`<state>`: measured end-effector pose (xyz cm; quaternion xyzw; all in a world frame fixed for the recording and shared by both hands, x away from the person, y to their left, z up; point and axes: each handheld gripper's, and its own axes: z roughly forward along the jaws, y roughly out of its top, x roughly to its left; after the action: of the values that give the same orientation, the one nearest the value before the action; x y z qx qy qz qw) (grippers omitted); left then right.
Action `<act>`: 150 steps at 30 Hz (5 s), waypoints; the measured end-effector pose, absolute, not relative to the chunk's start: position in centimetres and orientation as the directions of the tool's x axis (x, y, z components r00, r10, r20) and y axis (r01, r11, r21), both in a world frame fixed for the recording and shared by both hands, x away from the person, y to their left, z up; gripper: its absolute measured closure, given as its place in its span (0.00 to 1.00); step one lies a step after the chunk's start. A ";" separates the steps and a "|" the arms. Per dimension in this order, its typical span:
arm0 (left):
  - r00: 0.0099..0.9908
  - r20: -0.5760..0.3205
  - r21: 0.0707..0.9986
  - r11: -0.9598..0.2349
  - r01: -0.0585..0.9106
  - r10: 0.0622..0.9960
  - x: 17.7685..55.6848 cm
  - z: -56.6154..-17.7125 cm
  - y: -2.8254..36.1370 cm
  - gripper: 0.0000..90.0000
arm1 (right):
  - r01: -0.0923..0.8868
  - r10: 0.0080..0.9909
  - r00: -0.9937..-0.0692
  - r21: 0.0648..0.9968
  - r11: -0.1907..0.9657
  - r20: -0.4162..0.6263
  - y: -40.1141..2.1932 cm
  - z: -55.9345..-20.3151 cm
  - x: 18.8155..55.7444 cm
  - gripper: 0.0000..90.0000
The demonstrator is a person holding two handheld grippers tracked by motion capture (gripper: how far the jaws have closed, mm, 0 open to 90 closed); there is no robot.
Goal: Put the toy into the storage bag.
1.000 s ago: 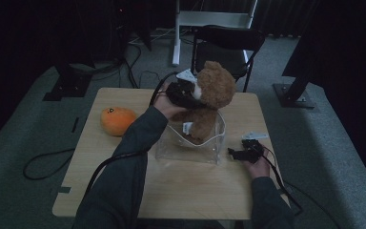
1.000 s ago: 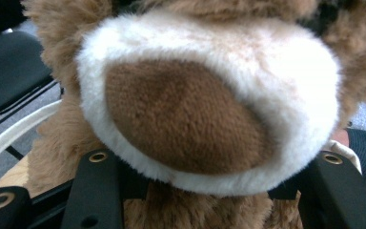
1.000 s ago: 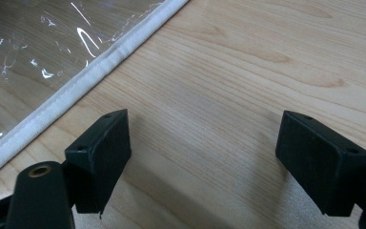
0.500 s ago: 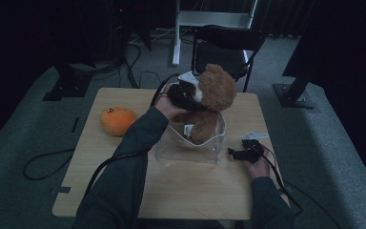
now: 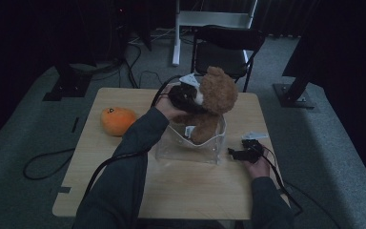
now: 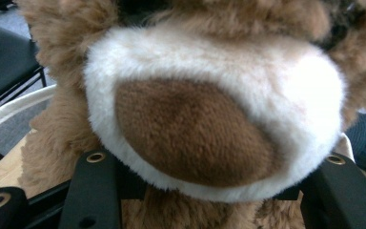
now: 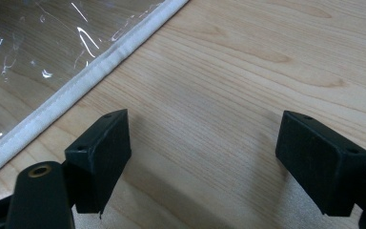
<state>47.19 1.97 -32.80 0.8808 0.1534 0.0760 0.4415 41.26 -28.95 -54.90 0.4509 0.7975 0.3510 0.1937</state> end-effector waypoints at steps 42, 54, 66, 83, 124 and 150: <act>0.937 -0.032 0.813 -0.537 0.227 0.348 47.7 -33.1 2.7 0.40 | 0.583 0.855 -0.519 0.734 0.347 0.008 -29.0 -54.9 41.3 0.20; 0.924 -0.060 0.846 -0.472 0.248 0.377 47.9 -32.9 3.4 0.36 | 0.583 0.855 -0.519 0.734 0.347 0.008 -29.0 -54.9 41.3 0.20; 0.924 -0.065 0.850 -0.463 0.249 0.377 48.0 -32.8 3.4 0.34 | 0.583 0.855 -0.519 0.734 0.347 0.008 -29.0 -54.9 41.3 0.20; 0.923 -0.084 0.877 -0.411 0.247 0.375 47.9 -32.4 3.6 0.34 | 0.583 0.854 -0.520 0.734 0.349 0.007 -29.0 -54.9 41.3 0.20; 0.893 -0.072 0.862 -0.423 0.279 0.443 48.3 -31.8 2.7 0.45 | 0.583 0.855 -0.519 0.734 0.349 0.006 -29.0 -54.9 41.3 0.20; 0.937 -0.022 0.775 -0.586 0.236 0.349 46.6 -32.8 -0.1 0.49 | 0.582 0.854 -0.520 0.734 0.349 0.006 -29.0 -54.9 41.2 0.20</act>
<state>46.62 -0.14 -32.83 0.8881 0.1649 0.0665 0.4238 41.25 -28.96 -54.89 0.4501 0.7981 0.3504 0.1940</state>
